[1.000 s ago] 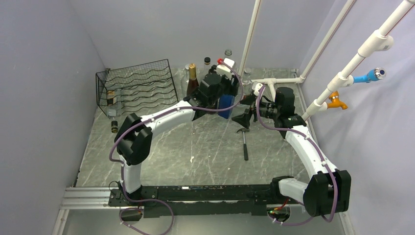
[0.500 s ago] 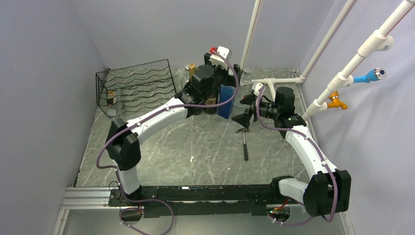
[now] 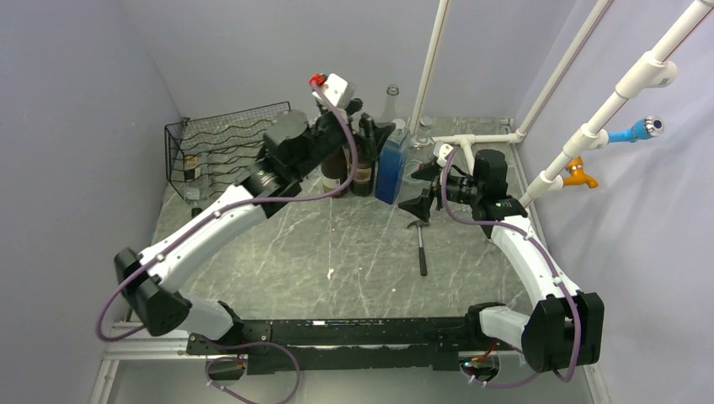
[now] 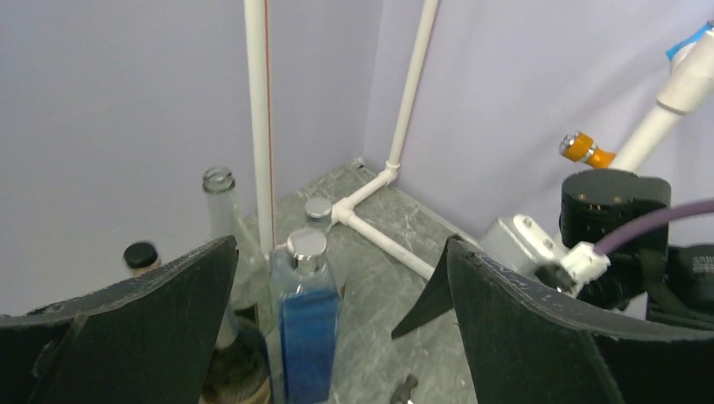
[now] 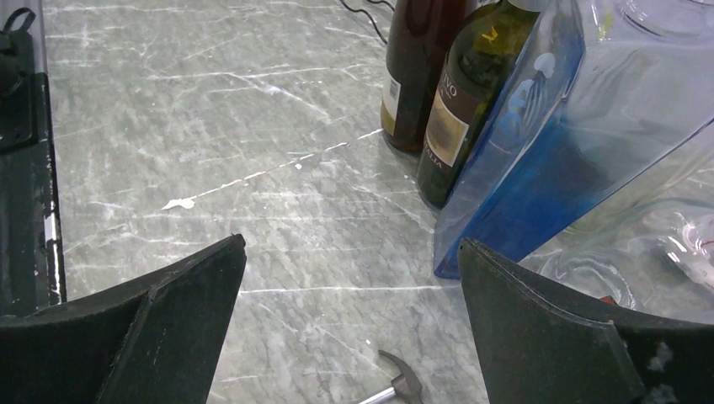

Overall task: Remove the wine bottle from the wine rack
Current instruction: Place the wine bottle at the center of the board, then pick up the wine bottle from the wine rack.

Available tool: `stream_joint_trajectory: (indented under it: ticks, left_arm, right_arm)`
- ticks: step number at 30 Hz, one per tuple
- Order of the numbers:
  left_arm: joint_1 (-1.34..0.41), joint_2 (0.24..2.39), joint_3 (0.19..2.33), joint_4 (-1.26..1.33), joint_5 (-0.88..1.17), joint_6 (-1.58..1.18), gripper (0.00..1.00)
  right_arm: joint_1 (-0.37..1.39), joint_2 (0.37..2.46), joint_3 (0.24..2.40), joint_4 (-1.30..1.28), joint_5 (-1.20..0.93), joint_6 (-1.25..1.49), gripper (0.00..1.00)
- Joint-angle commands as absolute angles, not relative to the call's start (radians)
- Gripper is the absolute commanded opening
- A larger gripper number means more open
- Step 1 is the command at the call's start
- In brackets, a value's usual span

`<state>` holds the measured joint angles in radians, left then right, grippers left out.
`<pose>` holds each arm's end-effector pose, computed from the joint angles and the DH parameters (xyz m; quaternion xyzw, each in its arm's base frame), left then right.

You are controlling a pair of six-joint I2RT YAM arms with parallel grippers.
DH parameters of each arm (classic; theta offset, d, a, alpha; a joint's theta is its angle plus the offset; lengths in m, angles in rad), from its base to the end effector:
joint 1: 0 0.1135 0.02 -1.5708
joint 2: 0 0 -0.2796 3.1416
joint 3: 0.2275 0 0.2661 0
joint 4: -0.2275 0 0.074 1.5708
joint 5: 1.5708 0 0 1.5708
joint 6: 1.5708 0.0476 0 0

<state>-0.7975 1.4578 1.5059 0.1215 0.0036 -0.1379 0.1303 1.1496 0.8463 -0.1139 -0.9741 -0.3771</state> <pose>0.2544 -0.2609 0.4843 0.2101 0.6095 -0.3457 0.6818 0.2558 0.0732 0.3077 -0.4330 0.6530 0.3300 0.5266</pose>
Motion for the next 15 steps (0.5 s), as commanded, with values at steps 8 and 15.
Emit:
stream_joint_trajectory:
  ticks: [8, 15]
  left_arm:
    - [-0.77, 1.161, 1.315, -0.169, -0.039, -0.046, 0.99]
    - [-0.77, 1.005, 1.197, -0.256, -0.216, 0.046, 0.99]
  right_arm:
    - [0.126, 1.148, 0.862, -0.125, -1.066, -0.438, 1.0]
    - [0.126, 1.156, 0.864, -0.156, -1.099, -0.489, 1.0]
